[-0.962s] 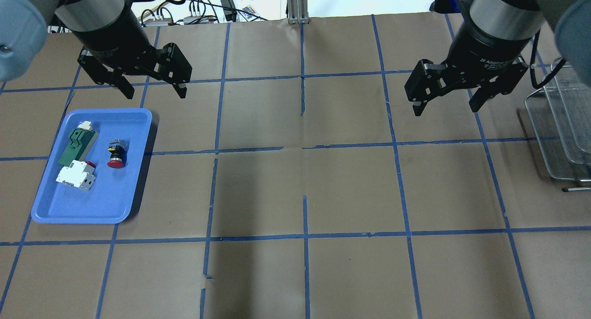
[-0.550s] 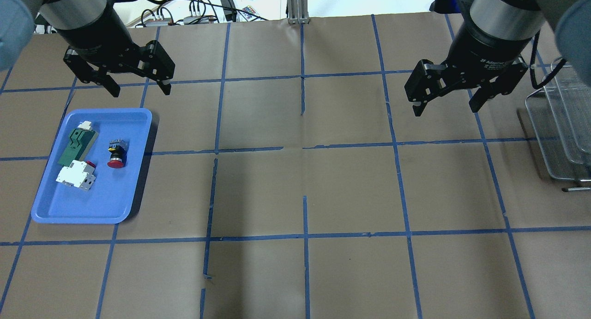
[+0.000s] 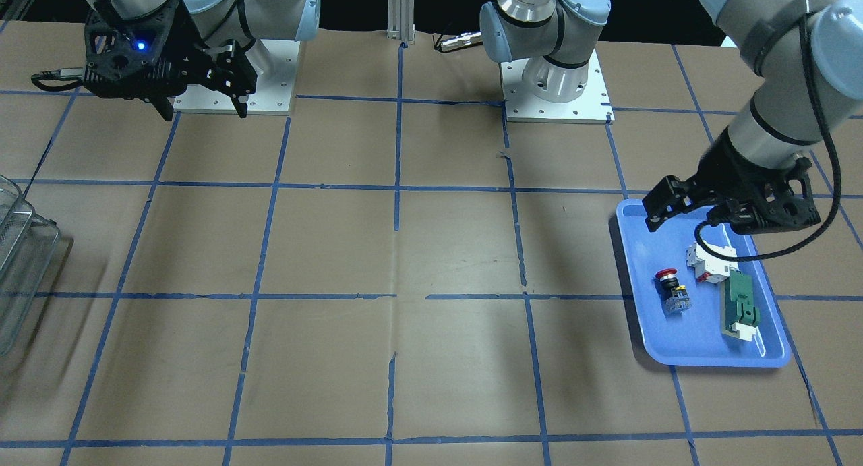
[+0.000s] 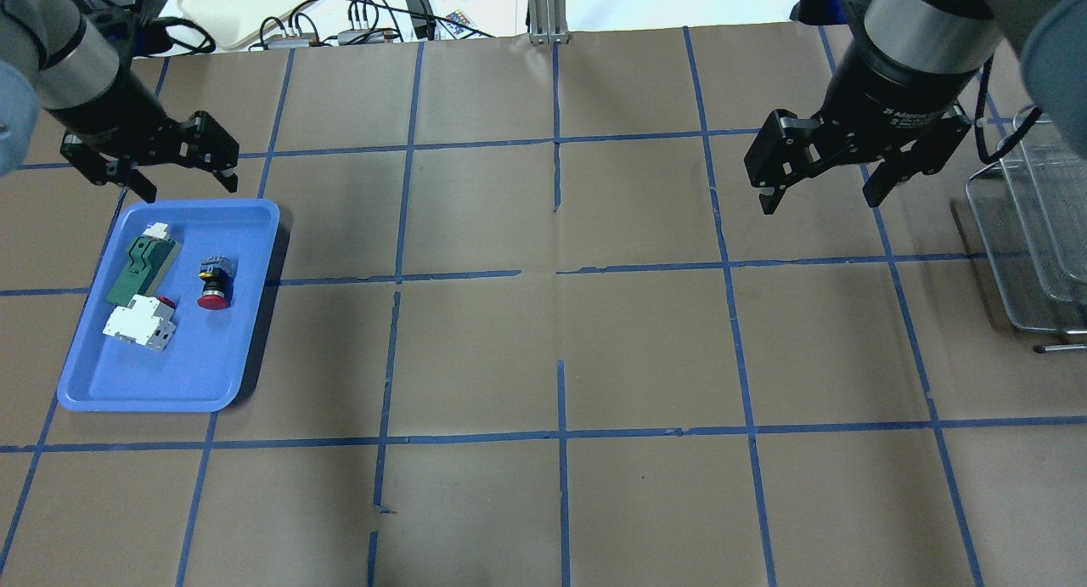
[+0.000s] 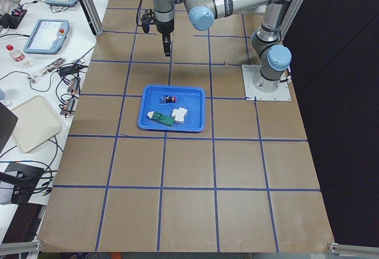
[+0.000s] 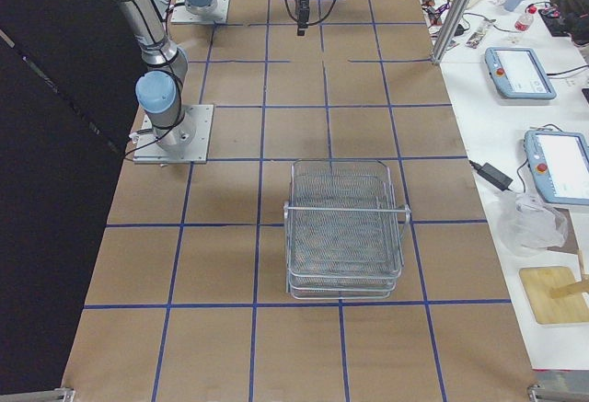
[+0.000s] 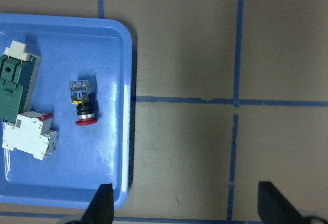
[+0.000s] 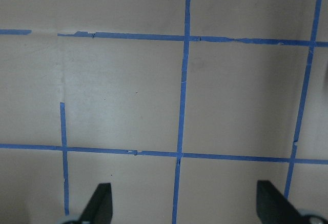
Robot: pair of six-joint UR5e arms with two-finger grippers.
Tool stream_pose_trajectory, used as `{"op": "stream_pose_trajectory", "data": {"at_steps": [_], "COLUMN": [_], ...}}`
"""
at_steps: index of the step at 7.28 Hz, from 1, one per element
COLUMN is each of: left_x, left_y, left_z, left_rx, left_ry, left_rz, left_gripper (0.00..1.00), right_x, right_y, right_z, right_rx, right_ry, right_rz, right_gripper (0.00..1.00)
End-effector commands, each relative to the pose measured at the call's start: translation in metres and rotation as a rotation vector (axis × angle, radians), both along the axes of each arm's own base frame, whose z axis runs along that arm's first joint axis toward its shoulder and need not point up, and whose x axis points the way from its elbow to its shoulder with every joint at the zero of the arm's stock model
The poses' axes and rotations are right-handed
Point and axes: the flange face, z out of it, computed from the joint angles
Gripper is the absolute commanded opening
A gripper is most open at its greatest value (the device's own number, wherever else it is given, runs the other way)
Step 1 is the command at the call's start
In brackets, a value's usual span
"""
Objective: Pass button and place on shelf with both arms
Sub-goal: 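Lower the left gripper over the red push button in the tray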
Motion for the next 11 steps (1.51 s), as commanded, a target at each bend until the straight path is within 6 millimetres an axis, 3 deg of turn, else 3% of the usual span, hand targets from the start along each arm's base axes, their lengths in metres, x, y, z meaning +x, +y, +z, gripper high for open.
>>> {"op": "stream_pose_trajectory", "data": {"at_steps": [1, 2, 4, 5, 9, 11], "left_x": [0.044, 0.044, 0.075, 0.079, 0.081, 0.081], "left_y": [0.018, 0.027, 0.042, 0.039, 0.035, 0.036], "left_z": [-0.094, -0.131, -0.171, -0.183, -0.202, -0.204], "left_rx": [-0.032, -0.031, -0.039, -0.019, -0.011, -0.009], "left_ry": [-0.02, -0.019, -0.016, -0.004, 0.001, 0.002], "left_rz": [-0.03, -0.032, -0.053, -0.034, -0.018, -0.021], "left_gripper": [1.0, 1.0, 1.0, 1.0, 1.0, 0.91], "right_x": [0.0, 0.001, 0.001, 0.002, 0.001, 0.001], "right_y": [0.0, 0.002, 0.002, 0.002, 0.0, 0.001], "right_z": [0.0, 0.002, 0.002, 0.002, 0.0, 0.0], "right_rx": [0.0, -0.005, -0.005, -0.003, 0.0, 0.003], "right_ry": [0.0, -0.001, -0.001, -0.001, 0.001, 0.008], "right_rz": [0.0, 0.0, 0.0, 0.001, 0.003, 0.005], "right_gripper": [1.0, 1.0, 1.0, 1.0, 1.0, 1.0]}}
